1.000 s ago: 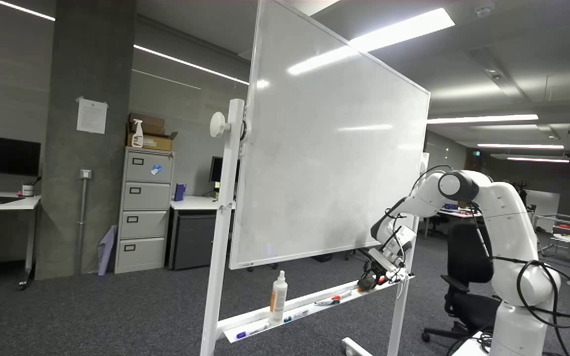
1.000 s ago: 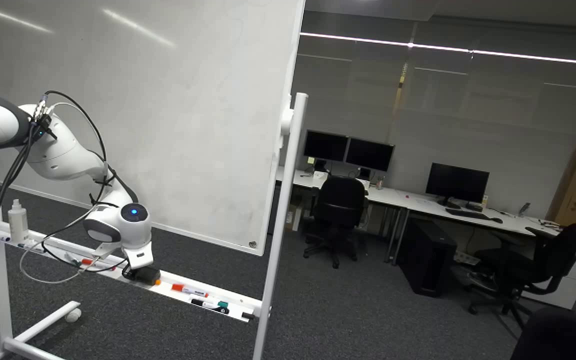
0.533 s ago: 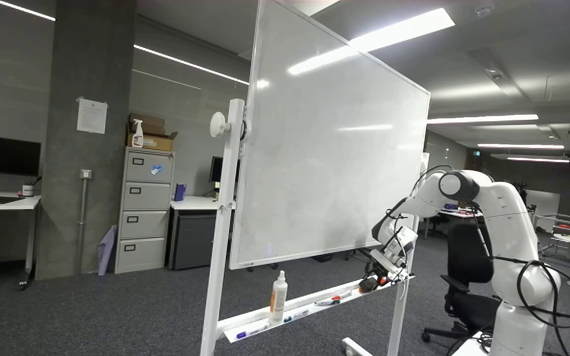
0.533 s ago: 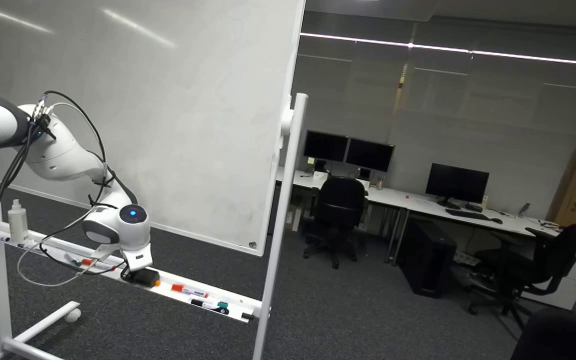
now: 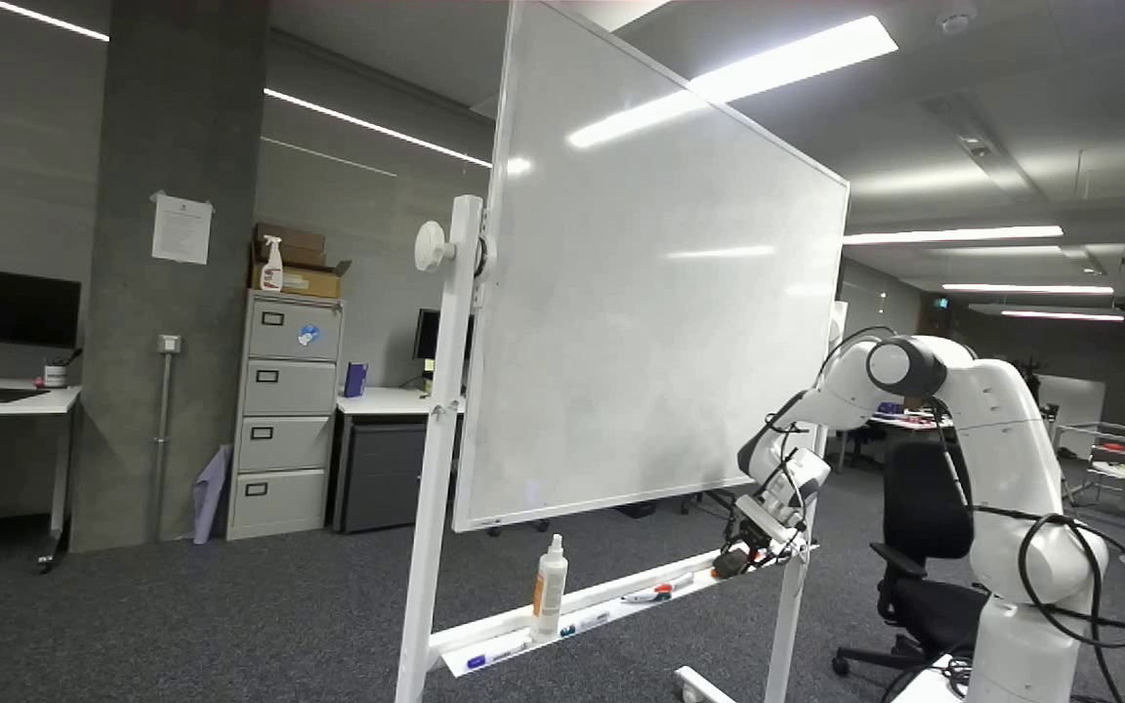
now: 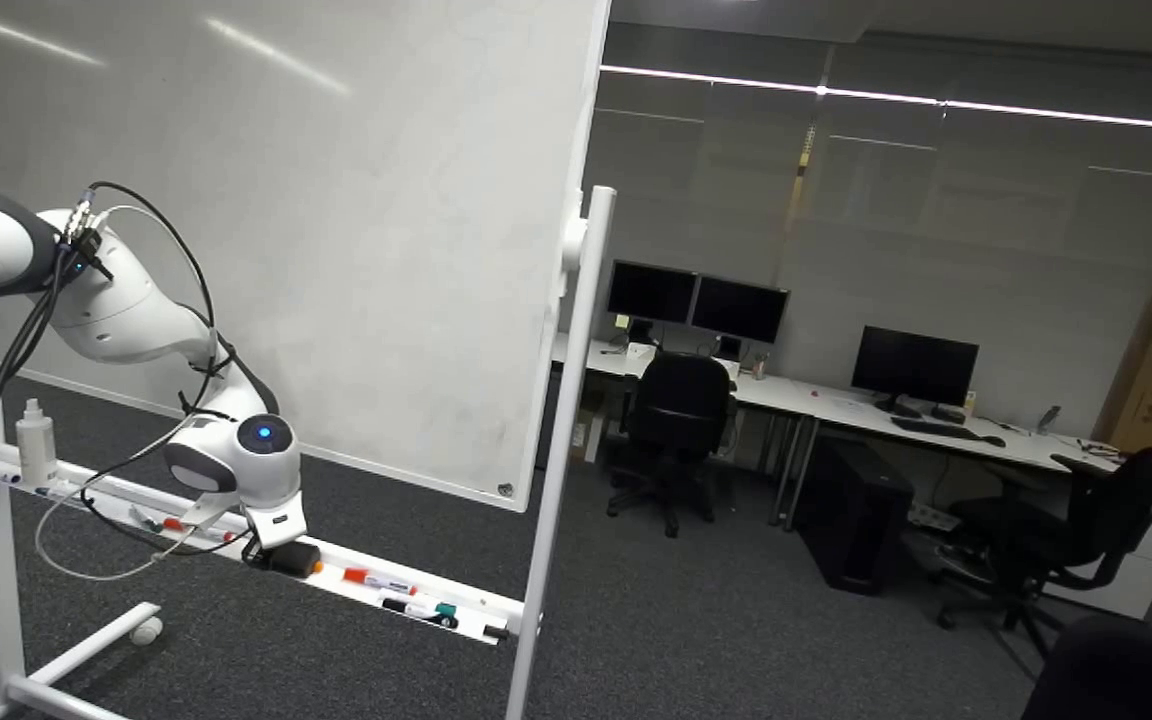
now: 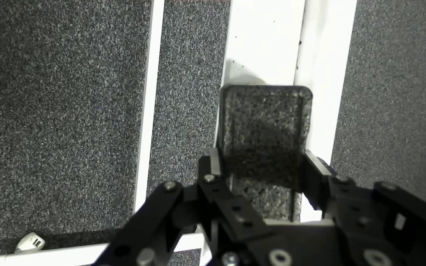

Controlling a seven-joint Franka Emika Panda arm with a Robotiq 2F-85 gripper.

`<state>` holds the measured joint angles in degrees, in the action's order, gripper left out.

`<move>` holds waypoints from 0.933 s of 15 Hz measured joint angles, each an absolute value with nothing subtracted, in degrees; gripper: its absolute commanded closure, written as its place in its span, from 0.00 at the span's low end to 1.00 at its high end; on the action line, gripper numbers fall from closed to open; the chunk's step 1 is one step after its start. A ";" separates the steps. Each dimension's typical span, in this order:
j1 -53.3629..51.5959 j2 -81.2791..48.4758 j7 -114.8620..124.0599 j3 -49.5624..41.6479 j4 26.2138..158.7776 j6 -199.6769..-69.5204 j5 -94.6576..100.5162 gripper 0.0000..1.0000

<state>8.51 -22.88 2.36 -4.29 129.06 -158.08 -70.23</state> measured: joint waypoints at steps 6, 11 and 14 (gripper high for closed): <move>9.05 -22.89 1.44 -4.29 129.17 -158.06 -70.97 0.12; 9.07 -23.03 1.38 -4.30 130.38 -158.06 -70.96 0.00; 8.94 -22.27 0.81 -4.30 131.21 -158.06 -70.70 0.00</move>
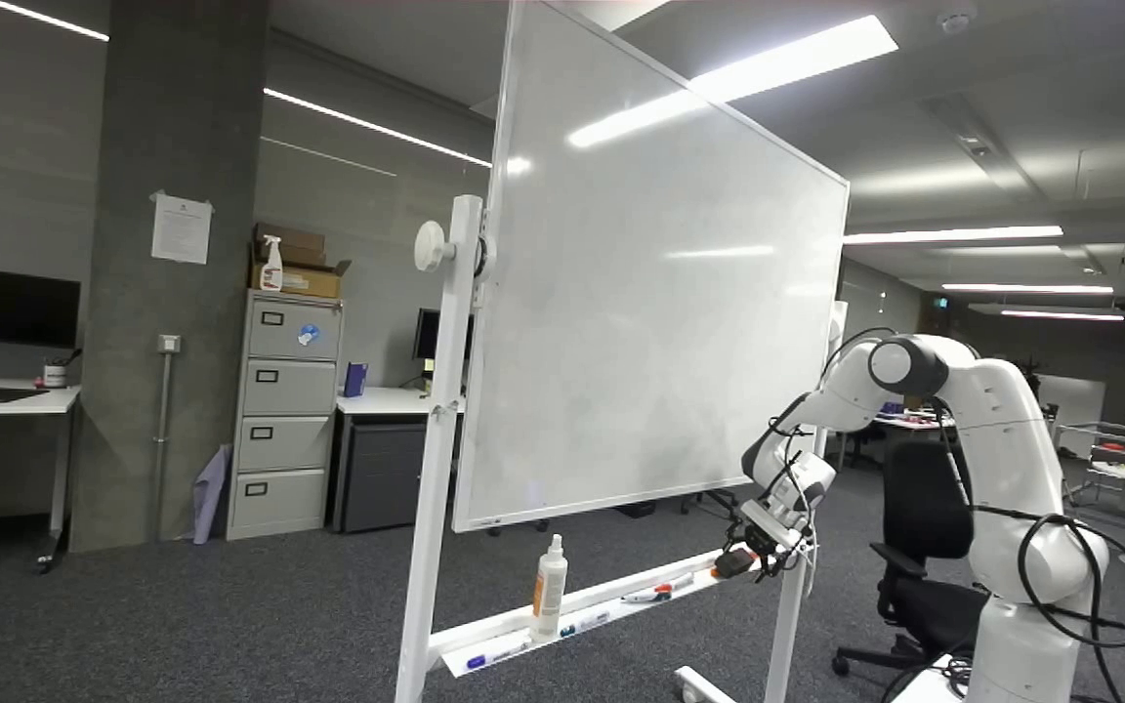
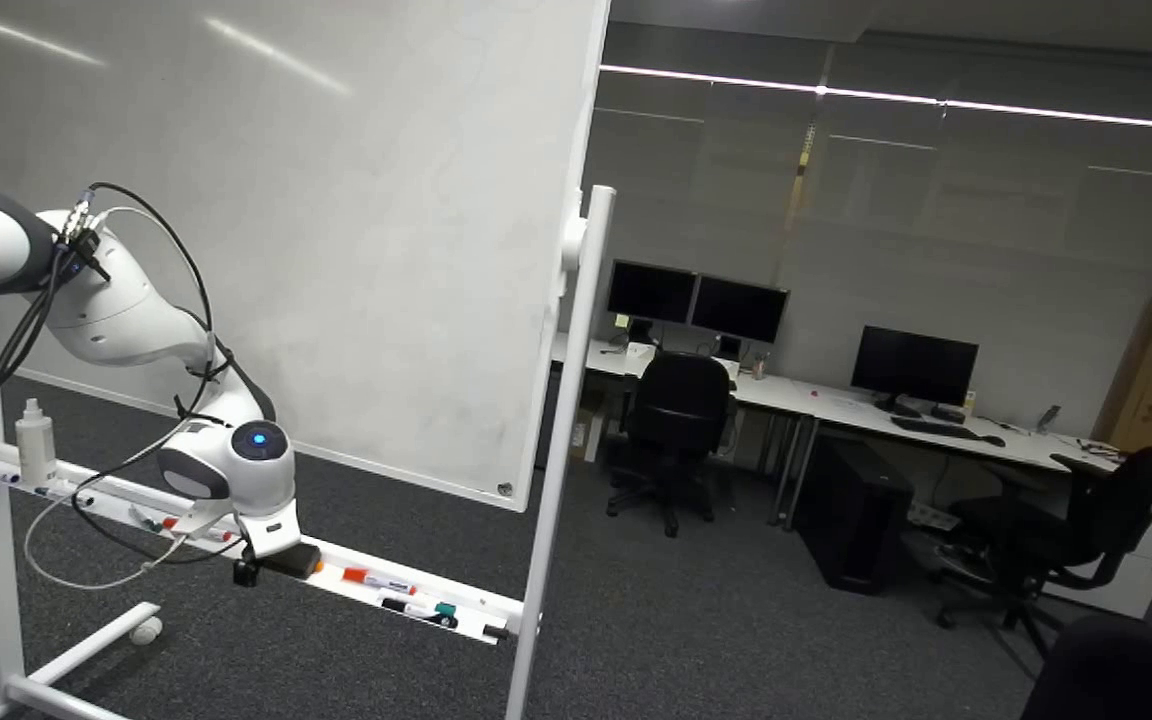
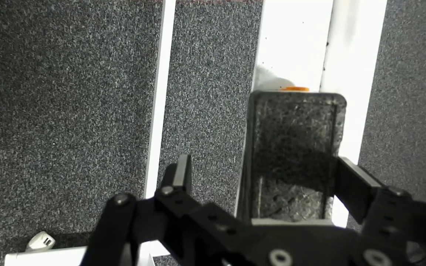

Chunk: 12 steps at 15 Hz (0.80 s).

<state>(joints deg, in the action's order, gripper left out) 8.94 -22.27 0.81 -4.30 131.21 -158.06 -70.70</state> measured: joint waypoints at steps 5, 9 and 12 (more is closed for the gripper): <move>8.28 -16.88 -2.23 -4.23 134.70 -158.16 -70.22 0.00; 7.14 -11.00 -0.16 -4.75 140.12 -158.11 -61.70 0.00; 6.07 -6.88 6.73 -5.80 145.34 -157.95 -48.05 0.00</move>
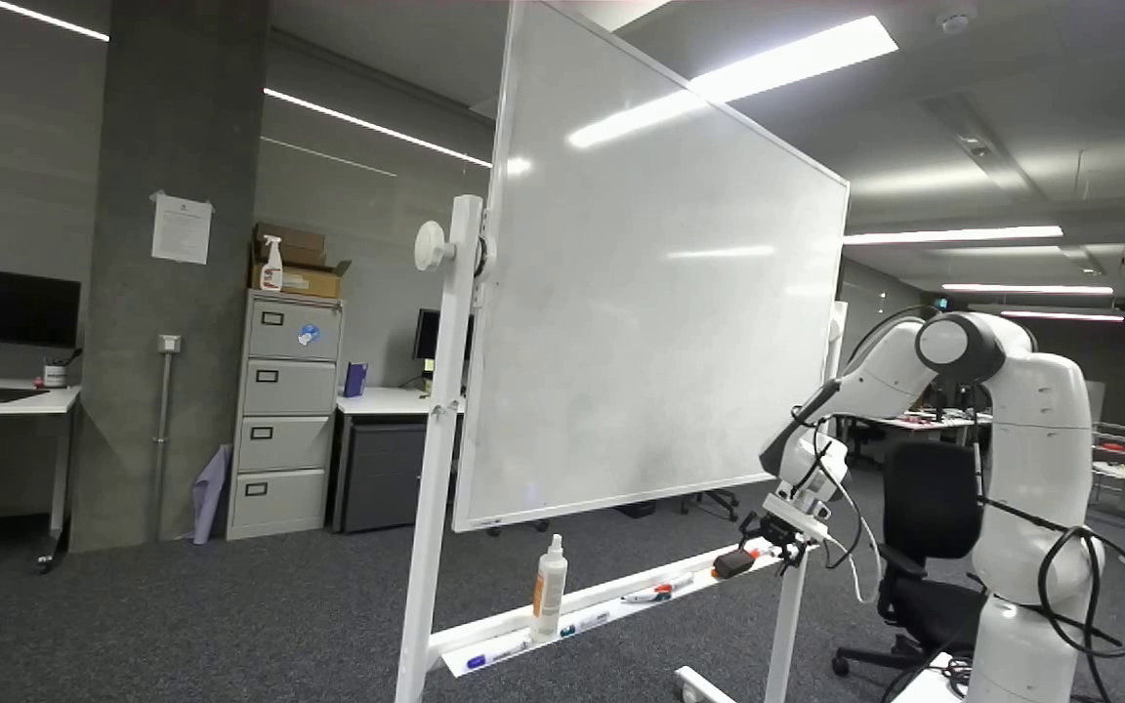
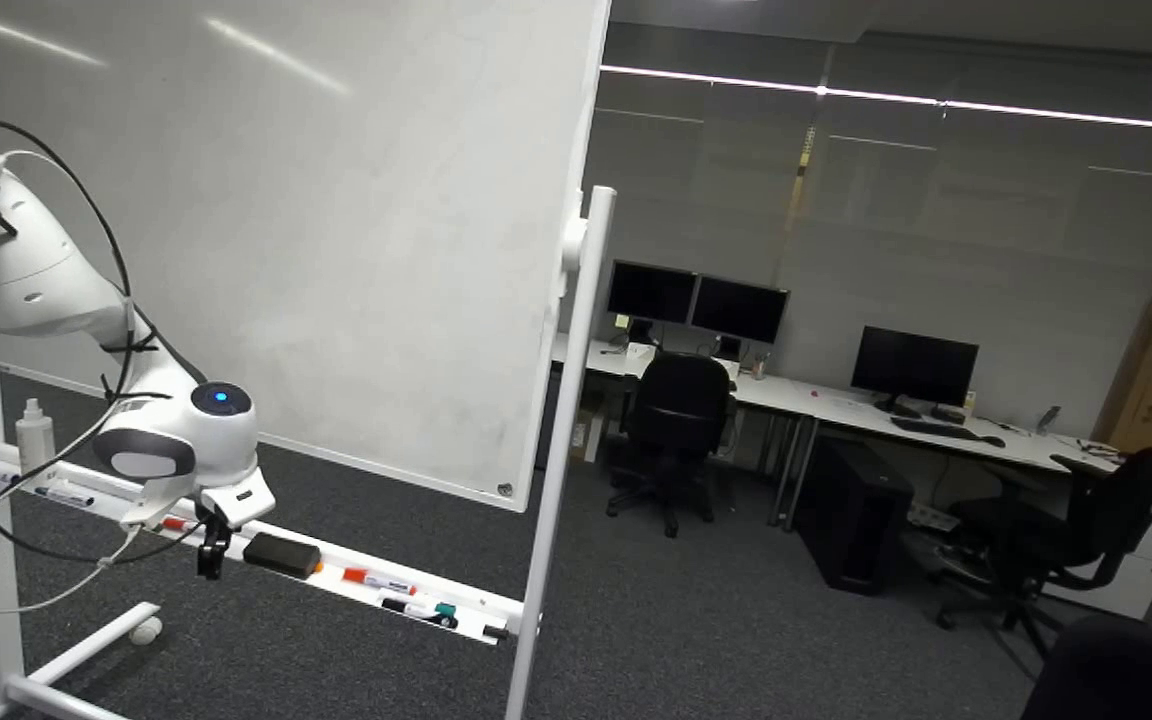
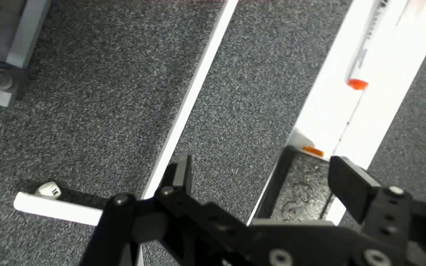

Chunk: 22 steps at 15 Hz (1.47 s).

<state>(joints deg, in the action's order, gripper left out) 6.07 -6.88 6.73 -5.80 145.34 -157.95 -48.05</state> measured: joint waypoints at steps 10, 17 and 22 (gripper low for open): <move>7.10 10.36 19.64 -6.98 153.71 -138.93 0.20 0.00; 6.88 31.26 14.73 -1.54 150.98 -118.65 7.37 0.00; 5.39 40.74 10.07 -0.23 146.54 -114.45 7.21 0.00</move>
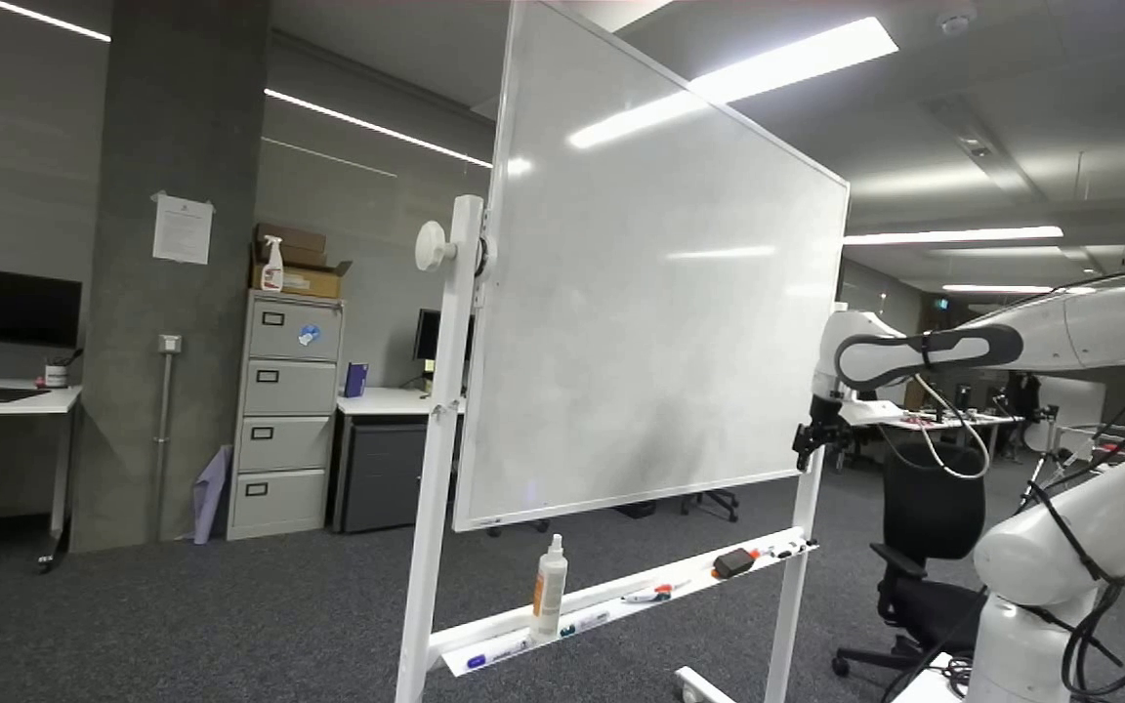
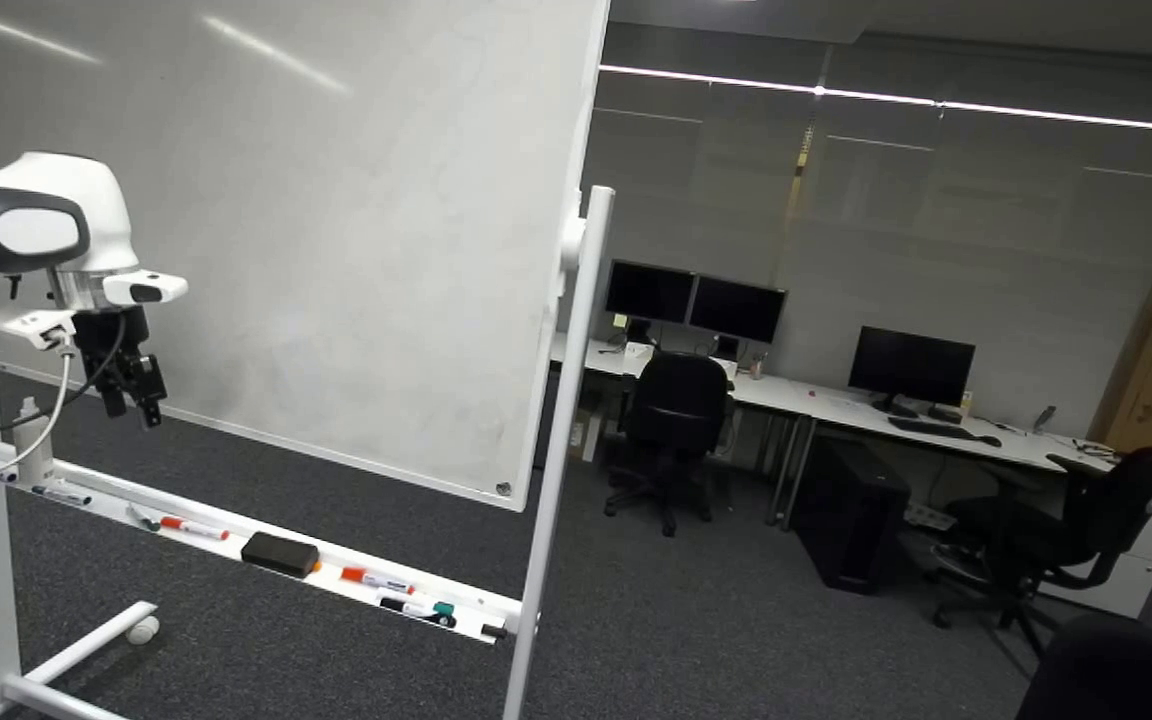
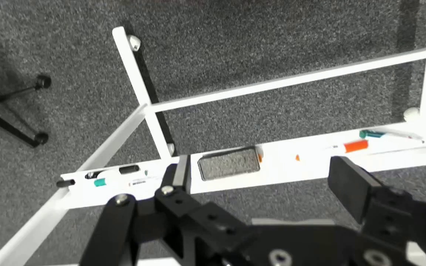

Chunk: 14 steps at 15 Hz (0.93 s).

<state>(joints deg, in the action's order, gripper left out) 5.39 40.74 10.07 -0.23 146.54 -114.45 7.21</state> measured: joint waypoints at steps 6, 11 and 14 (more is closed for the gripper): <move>4.20 45.75 5.29 -0.29 140.02 -115.68 6.98 0.00; 3.59 48.62 4.48 -0.67 139.88 -124.33 6.52 0.00; 3.63 48.48 4.49 -0.62 139.97 -124.17 6.53 0.00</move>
